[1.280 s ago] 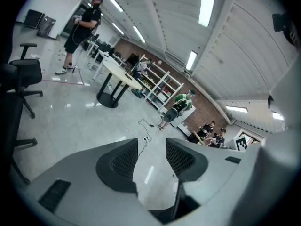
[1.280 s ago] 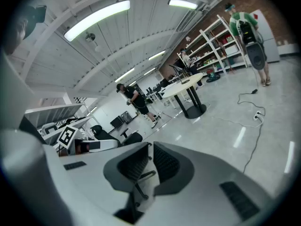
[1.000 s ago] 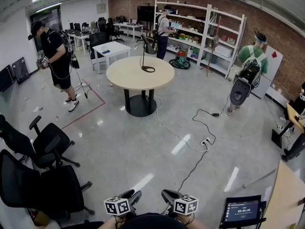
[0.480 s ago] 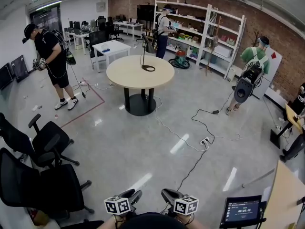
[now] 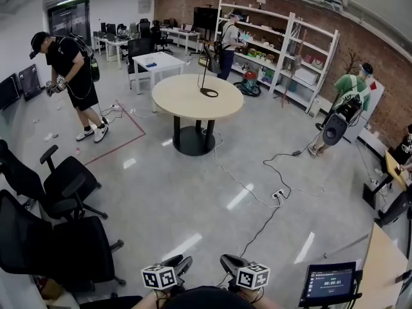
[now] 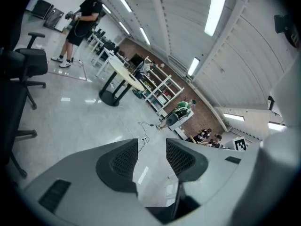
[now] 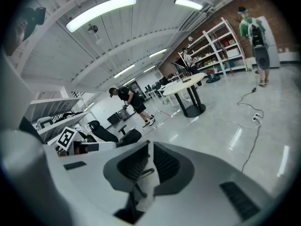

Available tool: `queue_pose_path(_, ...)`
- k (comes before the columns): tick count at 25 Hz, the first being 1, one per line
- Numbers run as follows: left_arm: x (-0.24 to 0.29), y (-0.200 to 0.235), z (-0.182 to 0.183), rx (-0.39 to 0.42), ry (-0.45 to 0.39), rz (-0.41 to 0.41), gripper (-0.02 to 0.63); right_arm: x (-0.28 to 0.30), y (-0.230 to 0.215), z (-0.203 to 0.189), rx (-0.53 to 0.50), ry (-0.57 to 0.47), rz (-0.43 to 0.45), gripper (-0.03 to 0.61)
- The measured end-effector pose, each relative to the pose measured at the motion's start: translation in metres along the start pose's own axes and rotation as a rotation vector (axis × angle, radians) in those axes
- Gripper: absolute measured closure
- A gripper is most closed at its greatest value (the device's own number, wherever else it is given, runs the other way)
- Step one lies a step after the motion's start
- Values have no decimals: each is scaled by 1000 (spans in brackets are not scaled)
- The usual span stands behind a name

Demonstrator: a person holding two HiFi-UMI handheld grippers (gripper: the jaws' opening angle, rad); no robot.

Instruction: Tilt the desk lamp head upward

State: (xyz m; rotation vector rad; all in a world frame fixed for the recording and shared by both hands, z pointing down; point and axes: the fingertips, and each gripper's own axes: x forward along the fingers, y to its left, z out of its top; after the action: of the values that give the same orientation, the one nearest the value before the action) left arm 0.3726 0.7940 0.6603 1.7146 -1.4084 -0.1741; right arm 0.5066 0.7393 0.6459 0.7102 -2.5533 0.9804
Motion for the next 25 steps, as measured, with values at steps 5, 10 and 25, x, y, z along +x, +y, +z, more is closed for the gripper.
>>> queue_pose_path(5,-19,32,-9,24,25,25,419,19,27,-25,-35,74,-16,545)
queue_pose_path(10,-32,45,-10,35,50,28,420,28,40,-24,-13,67,-20,544)
queue_pose_path(25,-35,70,-3,11,1,138,419,76,40,-18,-64,137,69,544)
